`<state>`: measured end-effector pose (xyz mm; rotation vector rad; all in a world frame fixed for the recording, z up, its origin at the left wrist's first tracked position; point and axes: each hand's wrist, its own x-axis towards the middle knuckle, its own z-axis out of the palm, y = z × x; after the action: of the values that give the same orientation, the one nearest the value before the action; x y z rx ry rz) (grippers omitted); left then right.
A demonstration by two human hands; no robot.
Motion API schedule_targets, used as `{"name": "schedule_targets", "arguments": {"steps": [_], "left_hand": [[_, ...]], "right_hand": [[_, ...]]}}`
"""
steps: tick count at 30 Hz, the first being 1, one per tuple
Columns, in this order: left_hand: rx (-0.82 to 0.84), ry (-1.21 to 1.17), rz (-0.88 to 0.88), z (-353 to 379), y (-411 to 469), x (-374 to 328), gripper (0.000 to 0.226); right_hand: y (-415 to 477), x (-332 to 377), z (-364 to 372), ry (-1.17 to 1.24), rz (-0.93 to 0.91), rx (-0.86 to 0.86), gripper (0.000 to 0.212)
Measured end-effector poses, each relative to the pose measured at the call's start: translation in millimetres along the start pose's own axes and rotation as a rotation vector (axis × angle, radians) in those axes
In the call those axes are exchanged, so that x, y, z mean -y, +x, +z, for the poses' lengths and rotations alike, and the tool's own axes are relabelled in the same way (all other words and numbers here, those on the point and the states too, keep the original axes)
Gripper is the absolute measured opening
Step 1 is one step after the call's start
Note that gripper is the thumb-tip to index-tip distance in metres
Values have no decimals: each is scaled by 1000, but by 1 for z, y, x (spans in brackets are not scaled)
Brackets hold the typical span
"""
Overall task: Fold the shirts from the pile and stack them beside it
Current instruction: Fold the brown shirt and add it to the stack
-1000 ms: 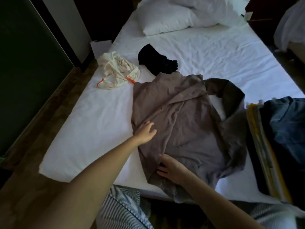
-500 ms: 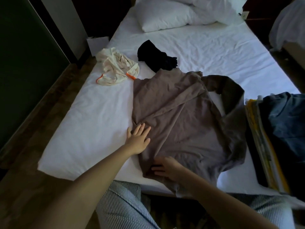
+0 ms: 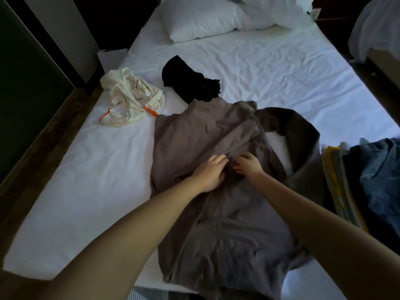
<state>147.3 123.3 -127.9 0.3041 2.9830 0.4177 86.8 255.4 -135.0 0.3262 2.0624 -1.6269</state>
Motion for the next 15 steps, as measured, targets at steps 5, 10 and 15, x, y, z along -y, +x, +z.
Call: {"name": "schedule_targets", "arguments": {"steps": [5,10,15], "left_hand": [[40,167,-44,10,30,10,57],[-35,-9,-314,10,44,38,53],[-148,-8,-485,14,57,58,53]], "right_hand": [[39,34,-13,83,-106,72,16],[57,61,0,-17,-462,242,53],[64,38,12,-489,-650,-154,51]]}}
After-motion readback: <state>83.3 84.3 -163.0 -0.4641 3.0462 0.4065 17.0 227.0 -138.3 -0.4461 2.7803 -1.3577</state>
